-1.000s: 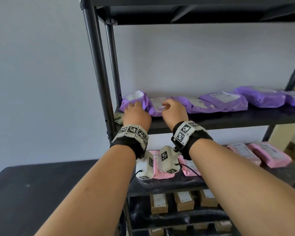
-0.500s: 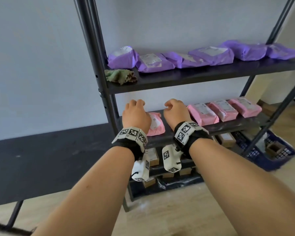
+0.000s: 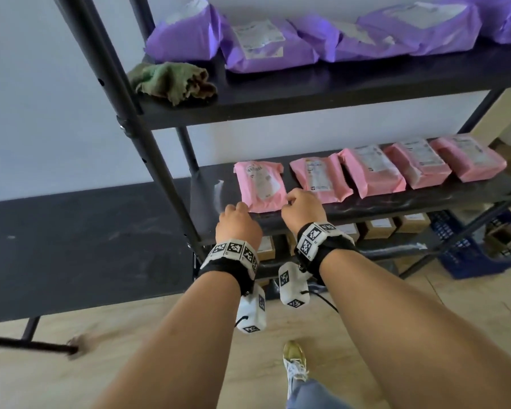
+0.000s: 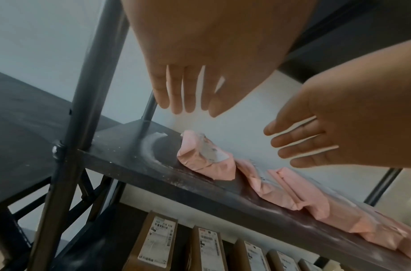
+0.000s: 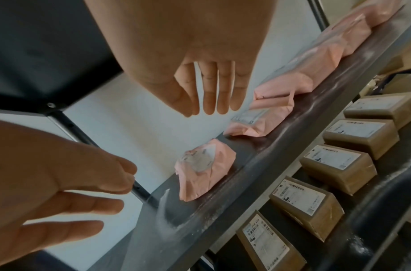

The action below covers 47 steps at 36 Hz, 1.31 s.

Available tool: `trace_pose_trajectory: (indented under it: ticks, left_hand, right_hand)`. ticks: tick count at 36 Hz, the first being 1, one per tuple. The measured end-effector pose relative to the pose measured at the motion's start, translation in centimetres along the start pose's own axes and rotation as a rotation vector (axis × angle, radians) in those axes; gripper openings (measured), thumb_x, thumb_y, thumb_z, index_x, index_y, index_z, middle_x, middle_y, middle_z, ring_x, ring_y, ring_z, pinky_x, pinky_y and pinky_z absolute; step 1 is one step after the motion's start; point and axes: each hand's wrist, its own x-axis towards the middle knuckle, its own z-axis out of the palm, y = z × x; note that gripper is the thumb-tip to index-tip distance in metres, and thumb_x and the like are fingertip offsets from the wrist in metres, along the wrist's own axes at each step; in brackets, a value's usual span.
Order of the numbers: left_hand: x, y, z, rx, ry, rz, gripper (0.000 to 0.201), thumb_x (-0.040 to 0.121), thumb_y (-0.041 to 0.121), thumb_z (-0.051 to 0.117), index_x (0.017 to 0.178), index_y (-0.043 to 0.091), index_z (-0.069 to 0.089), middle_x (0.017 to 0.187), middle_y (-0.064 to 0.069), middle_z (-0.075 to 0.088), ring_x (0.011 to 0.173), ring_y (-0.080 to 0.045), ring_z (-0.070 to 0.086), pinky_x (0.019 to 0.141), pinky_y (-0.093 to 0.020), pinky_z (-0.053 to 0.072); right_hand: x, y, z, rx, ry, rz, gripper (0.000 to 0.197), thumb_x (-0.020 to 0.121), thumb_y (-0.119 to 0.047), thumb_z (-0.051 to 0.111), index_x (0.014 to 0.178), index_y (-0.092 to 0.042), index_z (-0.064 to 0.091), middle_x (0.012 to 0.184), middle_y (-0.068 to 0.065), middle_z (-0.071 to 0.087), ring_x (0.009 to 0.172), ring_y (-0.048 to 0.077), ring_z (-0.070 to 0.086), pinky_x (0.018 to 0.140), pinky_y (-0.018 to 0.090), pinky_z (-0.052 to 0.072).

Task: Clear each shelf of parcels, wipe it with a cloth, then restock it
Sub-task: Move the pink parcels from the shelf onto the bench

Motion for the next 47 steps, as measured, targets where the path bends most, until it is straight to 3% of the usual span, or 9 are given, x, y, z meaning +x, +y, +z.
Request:
trace_pose_trajectory:
  ticks: [4,10,19,21,24,29,35,40,47]
  left_hand:
    - [3.9,0.8,1.6,-0.031,-0.035,-0.086,0.035,0.089,0.008,0.042,0.123,0.010,0.051,0.125,-0.012,0.049,0.118,-0.029,0.045,0.095,-0.039,0.042]
    - [8.5,1.0,4.4,-0.039,-0.109,-0.215,0.039,0.094,0.012,0.042,0.133,0.012,0.045,0.133,-0.010,0.047,0.122,-0.027,0.046,0.097,-0.037,0.041]
    - [12.6,1.0,6.3,0.071,-0.159,-0.233,0.037,0.098,0.019,0.031,0.122,0.003,0.054,0.114,-0.016,0.057,0.107,-0.033,0.055,0.091,-0.040,0.046]
    - [13.2,0.7,6.4,0.041,-0.137,-0.279,0.042,0.098,0.033,0.033,0.117,0.004,0.057,0.107,-0.014,0.059,0.100,-0.031,0.057,0.086,-0.039,0.048]
    - [13.7,0.5,6.8,-0.099,-0.149,-0.406,0.051,0.091,0.051,0.039,0.112,0.010,0.060,0.101,-0.009,0.063,0.091,-0.026,0.059,0.079,-0.035,0.049]
    - [13.9,0.6,6.4,-0.198,-0.180,-0.458,0.039,0.089,0.043,0.050,0.105,0.011,0.064,0.095,-0.009,0.066,0.088,-0.027,0.063,0.082,-0.037,0.053]
    - [12.3,0.0,6.6,-0.262,-0.177,-0.432,0.030,0.080,0.036,0.061,0.093,0.009,0.066,0.087,-0.009,0.069,0.082,-0.027,0.066,0.071,-0.034,0.055]
    - [8.9,-1.5,6.6,-0.318,-0.109,-0.438,0.039,0.077,0.036,0.067,0.104,0.014,0.051,0.094,-0.003,0.063,0.088,-0.024,0.063,0.080,-0.035,0.054]
    - [2.2,-4.5,5.4,-0.354,-0.037,-0.356,0.039,0.077,0.036,0.067,0.103,0.017,0.045,0.103,-0.002,0.059,0.094,-0.022,0.060,0.082,-0.035,0.051]
  right_hand:
    - [4.1,1.2,0.9,-0.028,-0.051,-0.001,0.028,0.088,-0.019,0.054,0.115,-0.015,0.063,0.114,0.005,0.061,0.097,0.020,0.057,0.076,0.026,0.041]
    - [9.1,2.6,2.3,-0.073,-0.167,0.026,0.029,0.089,-0.017,0.051,0.116,-0.014,0.060,0.114,0.005,0.061,0.095,0.020,0.056,0.074,0.026,0.039]
    - [13.0,2.6,3.4,-0.006,-0.303,0.085,0.030,0.092,-0.013,0.044,0.120,-0.015,0.055,0.110,0.004,0.061,0.090,0.021,0.055,0.082,0.034,0.048]
    - [13.7,2.4,3.7,0.008,-0.299,0.093,0.024,0.091,-0.013,0.043,0.111,-0.015,0.058,0.103,0.004,0.061,0.086,0.022,0.057,0.075,0.034,0.049]
    - [14.3,2.2,4.1,-0.019,-0.312,0.092,0.012,0.090,-0.010,0.042,0.082,-0.015,0.050,0.080,0.002,0.053,0.073,0.022,0.050,0.059,0.029,0.037]
    - [14.3,1.9,4.3,-0.037,-0.332,0.095,0.026,0.088,-0.005,0.041,0.067,-0.019,0.036,0.071,0.000,0.044,0.071,0.023,0.045,0.058,0.028,0.031]
    - [12.6,1.8,4.4,-0.026,-0.339,0.120,0.013,0.087,-0.006,0.043,0.076,-0.013,0.045,0.081,0.005,0.052,0.078,0.027,0.050,0.067,0.032,0.036]
    - [9.3,1.5,4.2,0.003,-0.312,0.162,0.016,0.089,-0.009,0.048,0.102,-0.006,0.057,0.105,0.013,0.061,0.088,0.029,0.054,0.073,0.031,0.039]
    - [2.2,0.3,4.4,0.029,-0.257,0.140,0.018,0.092,-0.012,0.049,0.106,-0.006,0.058,0.106,0.012,0.062,0.084,0.024,0.053,0.072,0.030,0.040]
